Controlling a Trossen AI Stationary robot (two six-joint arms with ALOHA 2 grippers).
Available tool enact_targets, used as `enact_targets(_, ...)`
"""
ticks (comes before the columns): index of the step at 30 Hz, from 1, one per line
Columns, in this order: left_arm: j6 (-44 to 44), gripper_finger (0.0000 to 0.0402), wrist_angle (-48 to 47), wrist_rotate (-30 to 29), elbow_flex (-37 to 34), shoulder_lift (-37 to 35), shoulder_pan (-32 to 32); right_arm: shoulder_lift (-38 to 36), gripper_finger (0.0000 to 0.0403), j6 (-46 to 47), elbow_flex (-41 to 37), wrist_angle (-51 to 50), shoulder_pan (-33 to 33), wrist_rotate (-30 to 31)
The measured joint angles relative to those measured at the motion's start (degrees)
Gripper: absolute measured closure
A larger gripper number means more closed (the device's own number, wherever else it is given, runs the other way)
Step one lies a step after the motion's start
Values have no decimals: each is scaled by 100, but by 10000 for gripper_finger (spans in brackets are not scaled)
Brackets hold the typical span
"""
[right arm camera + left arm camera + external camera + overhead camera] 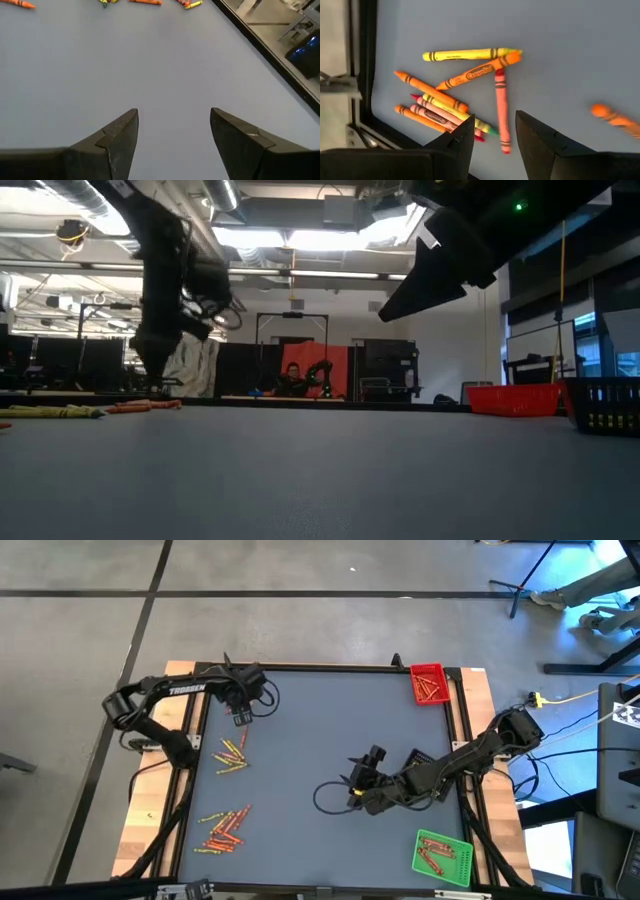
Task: Sort crayons
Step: Put the orange crayon into the red basket
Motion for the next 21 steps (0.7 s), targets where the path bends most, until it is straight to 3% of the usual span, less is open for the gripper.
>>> enact_targets(5,1280,274,132,-250,159,481,277,0,160,-435,0,-6,0,0)
enact_targets(9,1994,274,557,-19,172,666,443,0,160,-915,0,-22,0,2)
enact_targets(21,2496,274,1049,381,178,1001,944,0,160,-1959,2,-128,-487,-208)
